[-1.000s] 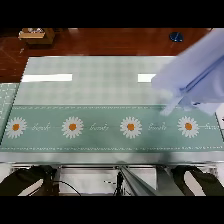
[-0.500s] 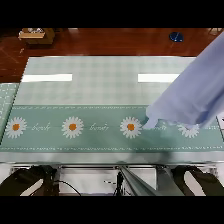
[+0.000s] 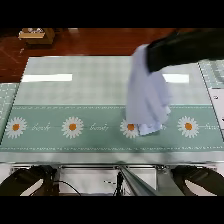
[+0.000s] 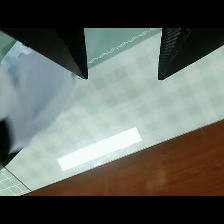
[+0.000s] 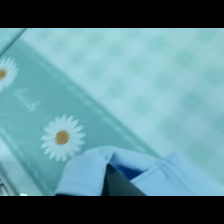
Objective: Fold the shirts.
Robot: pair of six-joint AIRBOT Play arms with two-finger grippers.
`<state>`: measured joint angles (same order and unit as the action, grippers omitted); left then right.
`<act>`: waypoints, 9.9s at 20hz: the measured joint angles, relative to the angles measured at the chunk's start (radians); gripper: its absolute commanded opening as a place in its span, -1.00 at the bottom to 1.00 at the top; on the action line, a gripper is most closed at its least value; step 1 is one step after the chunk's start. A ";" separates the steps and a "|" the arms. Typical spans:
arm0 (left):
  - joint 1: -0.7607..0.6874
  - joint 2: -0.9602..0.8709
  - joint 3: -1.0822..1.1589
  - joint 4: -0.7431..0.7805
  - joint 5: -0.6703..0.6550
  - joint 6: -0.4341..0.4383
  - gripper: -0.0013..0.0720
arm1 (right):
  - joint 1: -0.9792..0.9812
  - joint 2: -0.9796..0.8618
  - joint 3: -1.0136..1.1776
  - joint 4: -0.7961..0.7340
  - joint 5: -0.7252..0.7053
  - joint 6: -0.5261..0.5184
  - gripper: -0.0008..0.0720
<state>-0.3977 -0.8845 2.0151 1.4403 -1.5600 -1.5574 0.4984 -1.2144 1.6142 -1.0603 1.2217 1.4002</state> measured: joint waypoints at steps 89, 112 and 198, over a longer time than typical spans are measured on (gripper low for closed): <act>0.044 -0.336 -0.966 -0.391 0.526 0.298 -0.91 | -0.590 -0.137 -0.706 0.148 -0.337 -0.312 -0.92; 0.272 0.097 -0.061 -0.454 0.417 0.176 -0.91 | -0.722 0.401 0.243 -0.003 -0.172 -0.098 -0.93; 0.219 -0.187 -1.016 -0.470 0.357 0.290 -0.91 | -0.684 -0.044 -0.283 -0.023 -0.354 0.145 -0.93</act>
<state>-0.1783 -1.0710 0.9993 0.9703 -1.2030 -1.2678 -0.1852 -1.2587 1.3312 -1.0836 0.8673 1.5455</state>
